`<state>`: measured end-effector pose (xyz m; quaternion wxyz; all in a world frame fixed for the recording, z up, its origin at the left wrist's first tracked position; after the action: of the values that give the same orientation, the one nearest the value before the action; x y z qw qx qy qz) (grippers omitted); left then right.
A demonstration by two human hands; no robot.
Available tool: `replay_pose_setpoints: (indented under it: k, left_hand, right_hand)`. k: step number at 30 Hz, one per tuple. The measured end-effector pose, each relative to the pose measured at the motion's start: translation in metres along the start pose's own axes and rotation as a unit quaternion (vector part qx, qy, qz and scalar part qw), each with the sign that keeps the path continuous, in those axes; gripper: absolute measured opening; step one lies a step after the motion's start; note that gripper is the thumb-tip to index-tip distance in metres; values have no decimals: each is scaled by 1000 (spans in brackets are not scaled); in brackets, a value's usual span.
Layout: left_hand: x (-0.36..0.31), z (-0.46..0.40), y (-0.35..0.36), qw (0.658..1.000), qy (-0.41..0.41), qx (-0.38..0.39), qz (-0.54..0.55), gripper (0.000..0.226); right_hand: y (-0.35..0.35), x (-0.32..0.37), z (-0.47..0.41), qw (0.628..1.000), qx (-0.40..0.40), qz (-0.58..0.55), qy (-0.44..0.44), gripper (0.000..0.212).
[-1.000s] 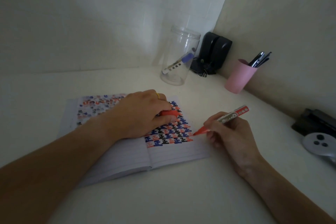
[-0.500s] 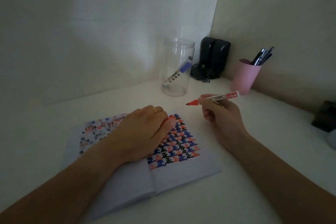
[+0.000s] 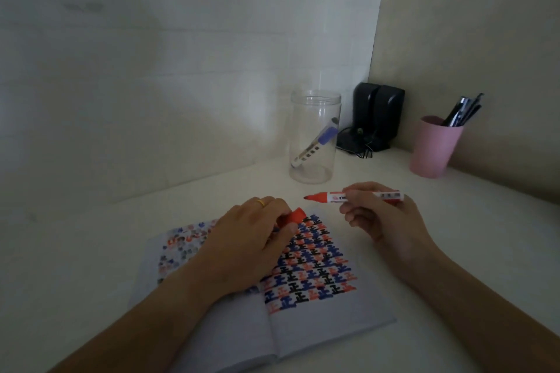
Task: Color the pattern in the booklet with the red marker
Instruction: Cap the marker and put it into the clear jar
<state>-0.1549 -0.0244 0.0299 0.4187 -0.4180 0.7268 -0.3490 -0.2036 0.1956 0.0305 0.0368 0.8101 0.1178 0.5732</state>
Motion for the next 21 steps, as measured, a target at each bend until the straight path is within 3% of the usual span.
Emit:
replay_pose_setpoints:
  k: [7, 14, 16, 19, 21]
  left_hand:
    - [-1, 0, -1, 1000, -1, 3, 3, 27]
    - [-3, 0, -3, 999, 31, -12, 8, 23]
    - [-4, 0, -4, 999, 42, -13, 12, 23]
    - [-4, 0, -4, 999, 48, -18, 17, 28]
    - [-5, -1, -4, 998, 49, -22, 14, 33]
  right_hand:
    - [2, 1, 2, 998, 31, 47, -16, 18]
    - [4, -1, 6, 990, 89, 109, -12, 9]
    - [6, 1, 7, 995, 76, 68, 12, 21]
    - [5, 0, 6, 999, 33, 26, 26, 62]
    - [5, 0, 7, 999, 14, 23, 24, 69]
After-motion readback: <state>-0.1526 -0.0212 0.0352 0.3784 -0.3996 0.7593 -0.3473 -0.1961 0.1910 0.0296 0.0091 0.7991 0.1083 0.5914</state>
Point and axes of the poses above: each hand's wrist, its own z-axis away from the middle knuckle, its own y-axis out of the palm, x = y × z, the point moved 2 cm from there along -z, towards the middle knuckle, and after that the axes turned 8 degrees about -y, right-handed, at the moved point
